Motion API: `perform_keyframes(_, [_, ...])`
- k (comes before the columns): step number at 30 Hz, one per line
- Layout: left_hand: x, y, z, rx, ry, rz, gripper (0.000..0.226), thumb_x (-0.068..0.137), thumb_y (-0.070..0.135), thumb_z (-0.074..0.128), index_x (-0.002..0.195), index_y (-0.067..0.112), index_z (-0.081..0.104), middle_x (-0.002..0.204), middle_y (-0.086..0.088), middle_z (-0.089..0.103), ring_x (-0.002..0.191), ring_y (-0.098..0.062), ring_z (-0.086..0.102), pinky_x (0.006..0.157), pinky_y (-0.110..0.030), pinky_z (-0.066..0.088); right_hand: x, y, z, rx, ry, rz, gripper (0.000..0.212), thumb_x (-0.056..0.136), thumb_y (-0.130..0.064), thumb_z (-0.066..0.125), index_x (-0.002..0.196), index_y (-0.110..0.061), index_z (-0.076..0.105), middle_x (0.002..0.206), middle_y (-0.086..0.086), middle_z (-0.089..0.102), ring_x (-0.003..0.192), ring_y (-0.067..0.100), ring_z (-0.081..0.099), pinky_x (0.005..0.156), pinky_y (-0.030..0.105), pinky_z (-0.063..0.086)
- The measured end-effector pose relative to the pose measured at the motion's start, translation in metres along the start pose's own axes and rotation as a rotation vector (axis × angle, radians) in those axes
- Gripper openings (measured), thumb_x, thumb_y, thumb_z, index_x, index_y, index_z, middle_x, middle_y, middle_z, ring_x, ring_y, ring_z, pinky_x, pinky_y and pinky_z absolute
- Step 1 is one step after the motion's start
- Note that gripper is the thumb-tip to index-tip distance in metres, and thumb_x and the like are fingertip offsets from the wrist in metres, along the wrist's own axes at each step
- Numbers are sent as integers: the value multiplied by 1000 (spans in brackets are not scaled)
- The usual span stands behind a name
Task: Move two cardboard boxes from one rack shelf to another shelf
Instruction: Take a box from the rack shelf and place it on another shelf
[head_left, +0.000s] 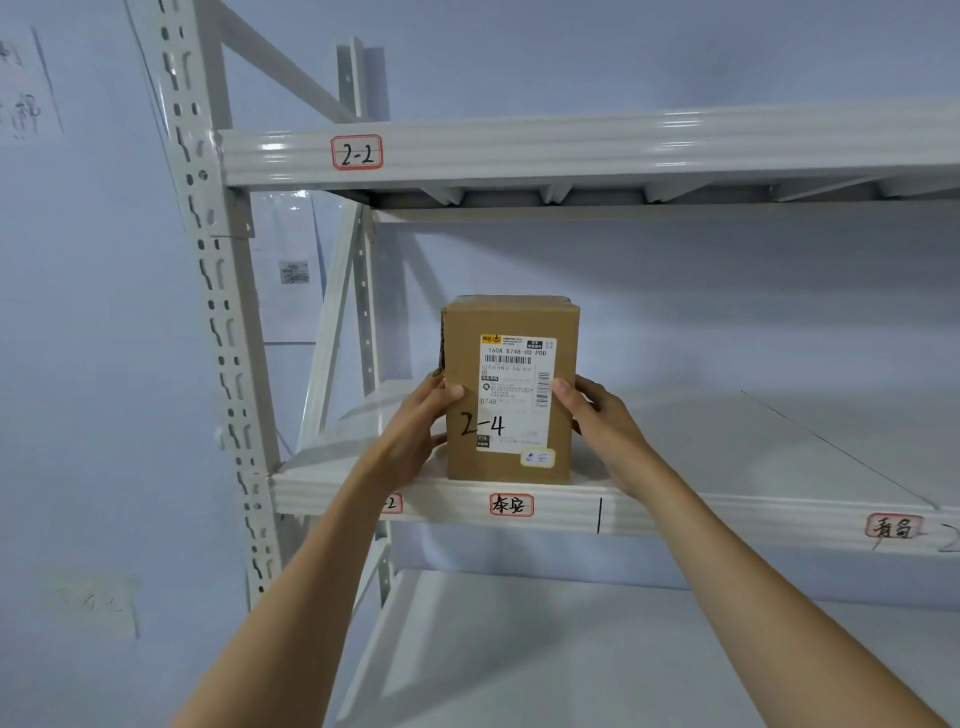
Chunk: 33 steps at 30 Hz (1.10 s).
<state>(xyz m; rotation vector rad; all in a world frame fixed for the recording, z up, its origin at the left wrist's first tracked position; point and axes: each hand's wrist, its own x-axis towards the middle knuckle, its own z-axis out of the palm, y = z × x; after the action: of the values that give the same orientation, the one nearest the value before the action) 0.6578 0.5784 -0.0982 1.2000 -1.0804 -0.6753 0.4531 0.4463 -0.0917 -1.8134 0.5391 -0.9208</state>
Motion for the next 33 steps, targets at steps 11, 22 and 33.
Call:
perform_keyframes(11, [4, -9, -7, 26, -27, 18, 81, 77, 55, 68, 151, 32, 45, 141, 1, 64, 128, -14, 62, 102, -44, 51, 1, -1, -4, -42, -63, 64, 69, 59, -91, 59, 114, -51, 65, 124, -19, 72, 116, 2, 65, 105, 28, 44])
perform_keyframes(22, [-73, 18, 25, 386, 388, 61, 77, 90, 70, 50, 151, 23, 50, 153, -8, 53, 133, -22, 52, 110, -41, 40, -53, -24, -57, -288, 144, 21, 90, 91, -65, 56, 162, -27, 17, 161, -1, 27, 138, 21, 45, 105, 37, 42])
perform_keyframes(33, [-135, 1, 185, 1156, 191, -142, 71, 92, 66, 51, 135, 12, 67, 141, -11, 64, 130, -33, 58, 109, -42, 45, -151, -16, -187, -1004, 41, 37, 84, 96, -58, 54, 159, -11, 27, 163, 12, 31, 142, 33, 43, 108, 44, 42])
